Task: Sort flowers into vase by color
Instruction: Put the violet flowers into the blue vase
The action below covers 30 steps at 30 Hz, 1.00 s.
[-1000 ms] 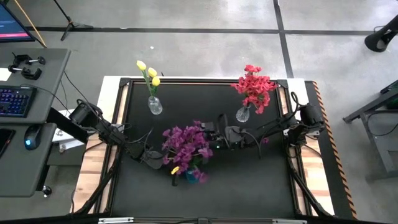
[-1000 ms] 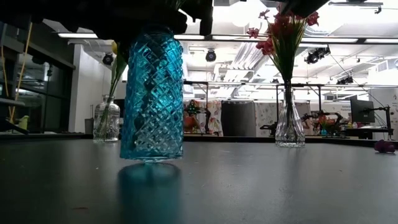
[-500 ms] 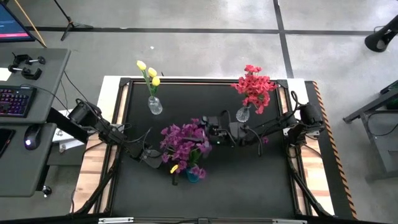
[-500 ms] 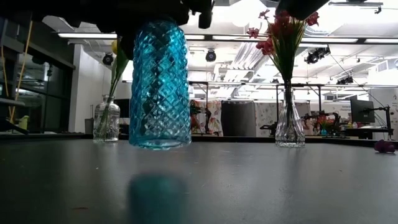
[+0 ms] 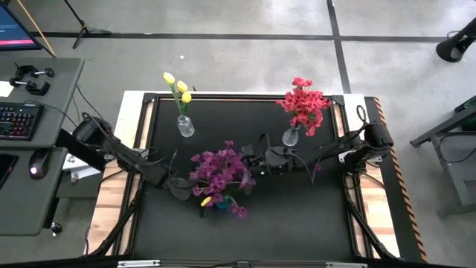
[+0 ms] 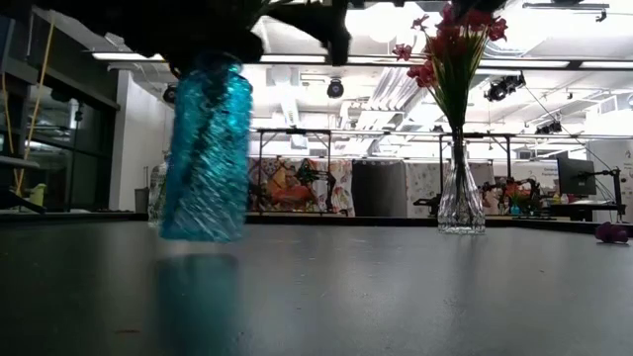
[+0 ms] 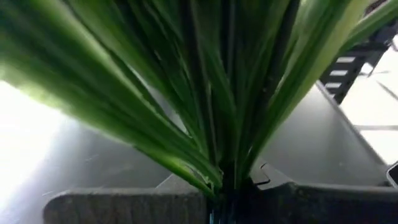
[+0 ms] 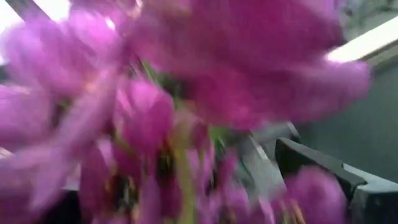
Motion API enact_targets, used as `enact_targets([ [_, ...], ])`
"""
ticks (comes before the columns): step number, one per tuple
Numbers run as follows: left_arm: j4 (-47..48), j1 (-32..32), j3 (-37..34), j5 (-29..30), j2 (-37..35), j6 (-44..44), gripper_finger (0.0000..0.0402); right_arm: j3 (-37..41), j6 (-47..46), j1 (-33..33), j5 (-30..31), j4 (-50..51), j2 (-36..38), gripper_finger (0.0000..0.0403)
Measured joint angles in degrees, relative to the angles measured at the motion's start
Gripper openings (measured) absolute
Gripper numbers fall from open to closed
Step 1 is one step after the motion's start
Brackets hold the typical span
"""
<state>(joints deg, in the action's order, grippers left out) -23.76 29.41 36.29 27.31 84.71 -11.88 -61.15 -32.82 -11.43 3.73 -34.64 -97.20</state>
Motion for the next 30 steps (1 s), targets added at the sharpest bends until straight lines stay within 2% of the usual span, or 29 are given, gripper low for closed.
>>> enact_targets([
  [5, 8.96, -0.02, 0.07, 2.89, -6.30, 0.64, 0.0010, -0.11, 2.36, 0.08, 0.09, 11.86, 3.38, 0.0307],
  [12, 10.40, -0.52, -0.04, 2.76, -9.85, 2.94, 0.0009, -0.23, 2.25, -0.01, -0.62, 21.02, 4.30, 0.0307],
  [18, 11.39, -0.52, 0.00, 1.76, -9.91, 2.87, 0.0009, -0.22, 0.02, 0.37, 0.57, 21.00, 4.30, 0.0307],
  [22, 12.37, 0.01, -0.15, 1.07, -9.89, 1.99, 0.0009, -0.17, -4.01, 1.35, 5.01, 22.76, 4.30, 0.0307],
  [28, 12.85, 0.58, 0.17, 1.41, -10.09, -0.06, 0.0009, 0.00, -7.55, 4.37, 3.99, 12.38, 4.19, 0.0307],
  [30, 12.64, 0.57, 0.20, 1.42, -10.08, -0.13, 0.0009, 0.05, -10.09, 5.06, 5.52, 10.40, 4.19, 0.0307],
])
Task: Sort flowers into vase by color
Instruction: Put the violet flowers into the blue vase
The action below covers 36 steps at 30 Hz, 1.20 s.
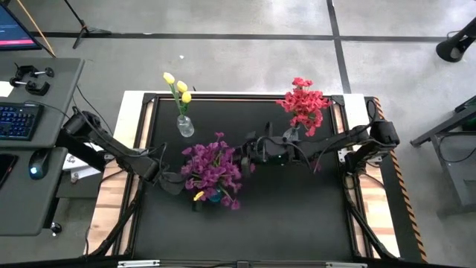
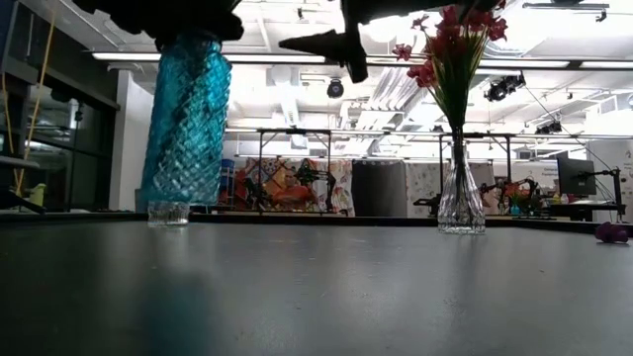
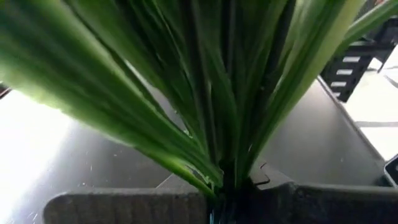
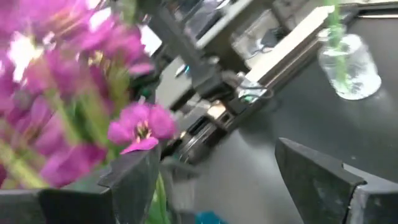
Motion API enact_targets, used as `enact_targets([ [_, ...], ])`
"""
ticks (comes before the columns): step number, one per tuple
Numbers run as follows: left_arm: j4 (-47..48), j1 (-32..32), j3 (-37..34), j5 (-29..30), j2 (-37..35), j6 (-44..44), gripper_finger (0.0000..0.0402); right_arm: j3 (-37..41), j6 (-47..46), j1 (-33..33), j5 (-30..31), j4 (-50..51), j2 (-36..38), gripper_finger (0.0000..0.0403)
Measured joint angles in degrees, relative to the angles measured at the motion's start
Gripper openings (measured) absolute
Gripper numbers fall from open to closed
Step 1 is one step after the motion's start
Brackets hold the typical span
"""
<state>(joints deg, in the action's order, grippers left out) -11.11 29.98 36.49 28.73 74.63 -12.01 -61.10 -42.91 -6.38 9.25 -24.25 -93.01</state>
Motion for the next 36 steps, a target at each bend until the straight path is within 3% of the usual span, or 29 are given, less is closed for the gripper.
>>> enact_targets([
  [7, -0.84, -0.07, 0.00, 1.41, -0.02, -0.79, 0.0009, 0.11, -15.74, 2.14, 8.02, -0.15, -0.35, 0.0307],
  [15, -1.98, -0.47, 0.07, 2.06, -0.09, -3.53, 0.0009, 0.13, -19.42, 3.14, 12.26, -4.28, -0.44, 0.0307],
  [21, 1.92, -0.84, -0.45, -4.96, 0.29, -5.90, 0.0009, -0.47, -30.14, 4.76, 23.83, -13.14, 0.74, 0.0307],
  [33, 4.59, -0.94, -0.33, -1.47, 0.24, -8.85, 0.0008, 0.03, -24.07, 8.24, 11.63, -19.58, 0.73, 0.0307],
  [36, 4.56, -0.97, -0.33, -1.19, 0.20, -8.72, 0.0008, -0.15, -23.85, 9.13, 10.90, -20.80, 1.83, 0.0307],
])
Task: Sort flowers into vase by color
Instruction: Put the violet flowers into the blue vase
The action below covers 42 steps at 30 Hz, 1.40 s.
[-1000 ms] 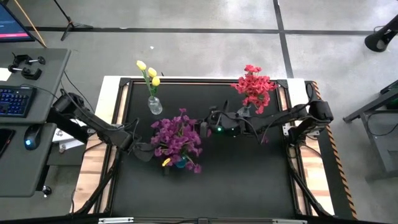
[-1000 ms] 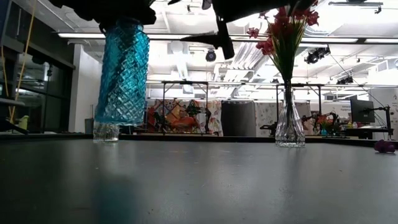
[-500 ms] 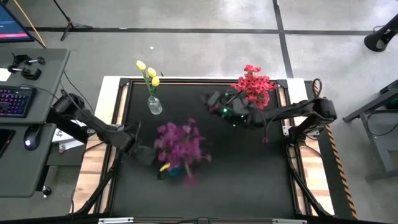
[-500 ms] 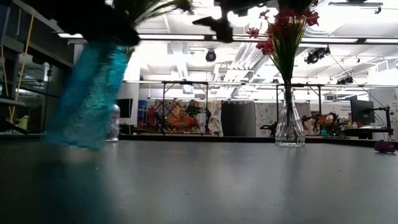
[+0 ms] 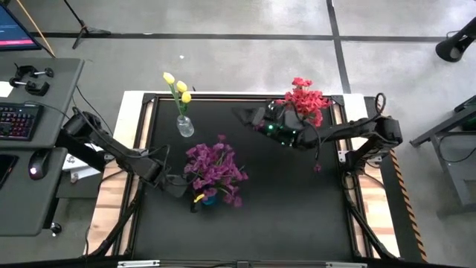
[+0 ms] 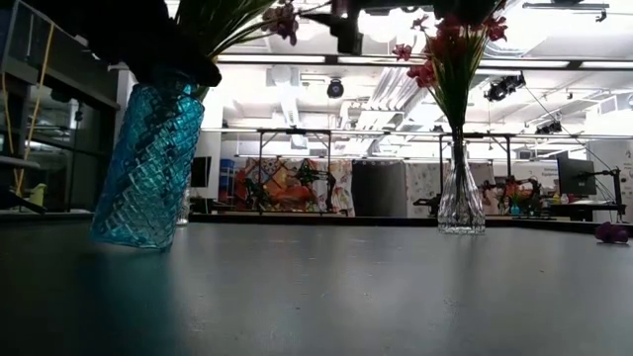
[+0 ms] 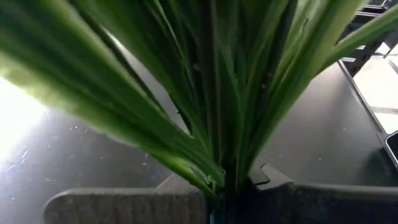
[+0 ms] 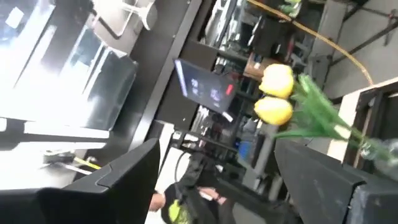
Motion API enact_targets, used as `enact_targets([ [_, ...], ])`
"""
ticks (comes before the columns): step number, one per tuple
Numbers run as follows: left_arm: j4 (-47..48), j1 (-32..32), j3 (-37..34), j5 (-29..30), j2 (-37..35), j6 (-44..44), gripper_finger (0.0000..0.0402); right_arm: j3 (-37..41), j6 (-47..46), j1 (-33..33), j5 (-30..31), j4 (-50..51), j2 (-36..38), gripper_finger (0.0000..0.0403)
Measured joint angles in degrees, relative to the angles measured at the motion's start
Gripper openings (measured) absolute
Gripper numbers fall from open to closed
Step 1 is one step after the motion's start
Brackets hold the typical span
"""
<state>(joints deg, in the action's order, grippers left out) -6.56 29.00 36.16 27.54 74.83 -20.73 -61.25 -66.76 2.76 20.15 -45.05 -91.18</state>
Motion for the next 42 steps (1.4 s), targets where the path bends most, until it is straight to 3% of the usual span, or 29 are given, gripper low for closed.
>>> enact_targets([
  [9, -0.30, -0.05, 0.00, -0.01, -2.59, 3.79, 0.0014, 0.04, 1.32, 0.16, -6.52, -3.24, -0.11, 0.0307],
  [14, -0.62, -0.05, 0.11, 0.16, -4.66, 7.42, 0.0012, 0.04, 6.53, 0.14, -14.27, -10.82, -0.11, 0.0307],
  [20, -1.37, -0.98, 0.20, 4.65, -4.17, 13.59, 0.0016, 0.06, 11.63, 0.25, -21.58, -20.20, -0.11, 0.0307],
  [25, -4.31, -3.43, -0.32, 2.23, -1.91, 16.69, 0.0017, 0.08, 15.38, 0.25, -25.46, -26.35, 0.08, 0.0307],
  [29, -17.97, -5.50, -5.36, -1.74, -0.53, 17.35, 0.0018, 0.10, 19.08, 0.17, -26.87, -25.36, 2.57, 0.0307],
  [33, -28.67, -6.32, -9.89, -1.28, -0.72, 16.92, 0.0018, 0.10, 23.36, -0.33, -27.02, -19.97, 6.68, 0.0307],
  [42, -29.64, -6.52, -13.00, -1.53, -0.85, 18.05, 0.0019, 0.10, 32.65, -2.93, -23.72, 0.30, 17.06, 0.0307],
])
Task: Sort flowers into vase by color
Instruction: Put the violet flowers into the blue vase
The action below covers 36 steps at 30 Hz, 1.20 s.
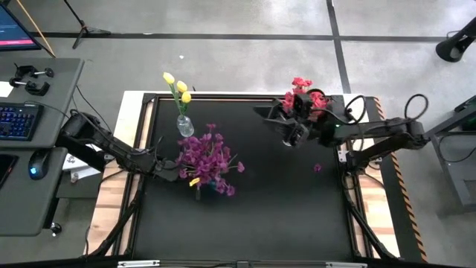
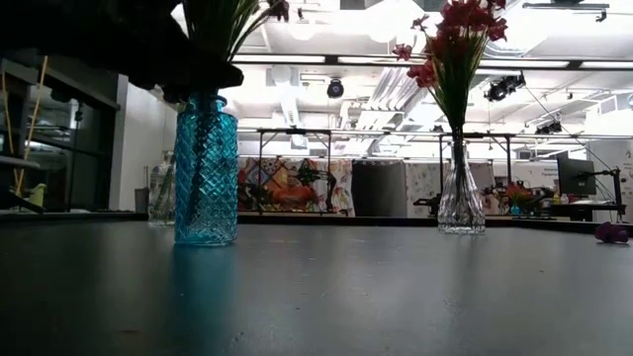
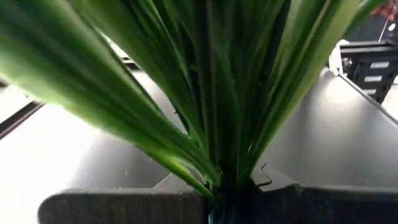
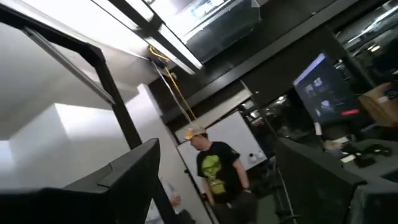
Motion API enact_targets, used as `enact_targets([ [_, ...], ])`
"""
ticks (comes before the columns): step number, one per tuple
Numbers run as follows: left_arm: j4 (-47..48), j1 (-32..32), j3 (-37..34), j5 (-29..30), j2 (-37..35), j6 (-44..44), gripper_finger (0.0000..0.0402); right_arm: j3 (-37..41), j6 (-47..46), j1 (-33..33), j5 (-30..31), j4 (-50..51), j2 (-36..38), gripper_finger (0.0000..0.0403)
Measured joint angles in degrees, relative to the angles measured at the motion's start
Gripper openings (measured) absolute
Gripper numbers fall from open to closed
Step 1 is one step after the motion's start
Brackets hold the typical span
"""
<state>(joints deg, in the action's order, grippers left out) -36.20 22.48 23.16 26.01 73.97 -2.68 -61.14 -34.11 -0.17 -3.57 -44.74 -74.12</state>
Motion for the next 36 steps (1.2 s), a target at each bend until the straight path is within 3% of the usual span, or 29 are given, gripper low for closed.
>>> enact_targets([
  [7, 0.23, 0.02, 0.02, -0.47, 0.00, 2.29, 0.0035, 0.00, 3.63, -1.85, 3.49, 4.21, 2.61, 0.0307],
  [22, 0.39, 0.04, 0.04, -3.35, -2.56, -0.26, 0.0198, 0.02, 3.54, -1.87, 3.97, 6.24, 2.59, 0.0307],
  [36, 17.92, 0.07, 0.07, -6.12, -16.85, -2.24, 0.0215, 0.02, 3.52, -1.87, 4.56, 6.40, 2.59, 0.0307],
])
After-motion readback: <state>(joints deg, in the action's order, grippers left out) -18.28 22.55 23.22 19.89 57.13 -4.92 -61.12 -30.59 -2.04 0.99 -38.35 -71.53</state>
